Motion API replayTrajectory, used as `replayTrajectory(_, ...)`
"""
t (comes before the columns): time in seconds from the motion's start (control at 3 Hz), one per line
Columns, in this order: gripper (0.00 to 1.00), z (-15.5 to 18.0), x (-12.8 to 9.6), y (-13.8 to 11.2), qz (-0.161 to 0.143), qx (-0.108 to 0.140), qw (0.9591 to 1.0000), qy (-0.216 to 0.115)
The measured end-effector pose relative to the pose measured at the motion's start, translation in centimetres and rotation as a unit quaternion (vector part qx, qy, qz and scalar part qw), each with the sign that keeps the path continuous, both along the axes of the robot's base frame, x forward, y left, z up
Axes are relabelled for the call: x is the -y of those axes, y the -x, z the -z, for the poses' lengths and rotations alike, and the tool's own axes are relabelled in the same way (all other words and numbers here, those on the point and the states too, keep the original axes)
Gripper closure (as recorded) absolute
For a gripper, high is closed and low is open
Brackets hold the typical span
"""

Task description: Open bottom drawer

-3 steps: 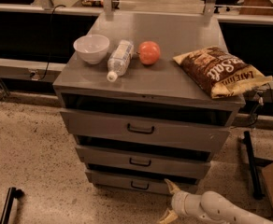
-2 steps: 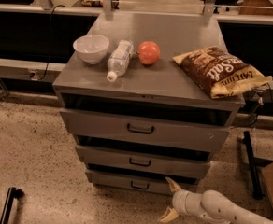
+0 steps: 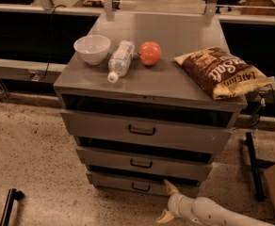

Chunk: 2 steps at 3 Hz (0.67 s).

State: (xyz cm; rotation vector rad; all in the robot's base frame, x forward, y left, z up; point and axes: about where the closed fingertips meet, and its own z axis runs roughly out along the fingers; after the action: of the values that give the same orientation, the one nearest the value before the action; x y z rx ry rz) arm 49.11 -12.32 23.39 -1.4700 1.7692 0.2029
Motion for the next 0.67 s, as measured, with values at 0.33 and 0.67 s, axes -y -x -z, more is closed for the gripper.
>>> replayTrajectory(0.33,0.0,1.8,0.7,-1.4,0.009,0.027,0.9995,0.015)
replayTrajectory(0.67,0.0,2.9,1.2,-2.4,0.011,0.033,0.9992,0.018)
